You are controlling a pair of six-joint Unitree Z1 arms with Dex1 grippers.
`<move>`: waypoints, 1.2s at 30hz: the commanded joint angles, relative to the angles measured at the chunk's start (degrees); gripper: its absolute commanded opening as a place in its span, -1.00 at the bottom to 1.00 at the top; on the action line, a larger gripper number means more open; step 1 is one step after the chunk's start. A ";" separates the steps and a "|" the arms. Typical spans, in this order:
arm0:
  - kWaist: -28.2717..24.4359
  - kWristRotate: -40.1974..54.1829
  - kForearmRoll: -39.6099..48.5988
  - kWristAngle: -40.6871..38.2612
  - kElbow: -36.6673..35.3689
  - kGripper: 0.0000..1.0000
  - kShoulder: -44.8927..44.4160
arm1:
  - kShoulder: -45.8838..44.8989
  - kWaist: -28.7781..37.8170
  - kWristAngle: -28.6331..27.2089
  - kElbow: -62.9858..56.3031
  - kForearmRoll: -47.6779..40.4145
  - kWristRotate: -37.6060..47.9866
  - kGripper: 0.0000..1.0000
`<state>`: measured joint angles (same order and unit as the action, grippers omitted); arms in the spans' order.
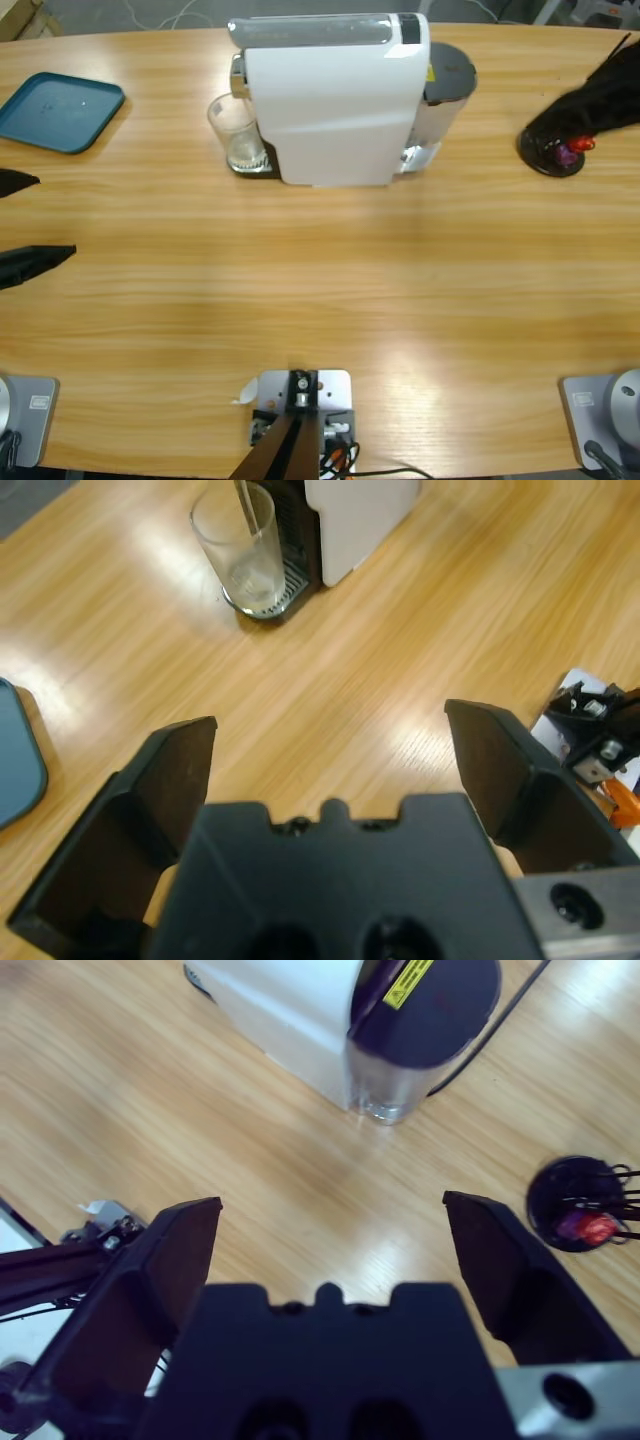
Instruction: Pour coffee
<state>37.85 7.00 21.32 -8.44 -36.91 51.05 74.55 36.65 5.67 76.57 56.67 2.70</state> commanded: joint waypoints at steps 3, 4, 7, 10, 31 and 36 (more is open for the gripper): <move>-0.68 0.20 0.30 -0.52 -0.62 0.99 0.52 | -13.47 1.90 1.25 -30.88 -24.38 0.66 1.00; -0.68 0.20 0.02 -0.50 -0.53 0.99 0.57 | -14.95 2.35 1.34 -33.84 -29.39 0.63 1.00; -0.68 0.29 -0.84 -0.43 -0.37 0.99 0.91 | -17.05 3.73 0.99 -39.76 -38.15 0.15 1.00; -0.80 1.36 -1.86 -0.06 -0.21 0.99 2.95 | -17.04 4.50 0.85 -41.31 -41.43 -0.76 1.00; -3.35 1.70 -11.74 -1.31 1.16 0.98 12.42 | -15.07 4.57 -0.57 -41.94 -42.44 -0.85 1.00; -3.31 1.96 -11.74 -1.31 1.49 0.98 12.51 | -14.73 4.57 -0.59 -41.94 -42.44 -1.03 1.00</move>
<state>34.37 8.27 10.11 -9.00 -37.78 63.93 59.29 40.69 5.64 36.61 14.67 2.49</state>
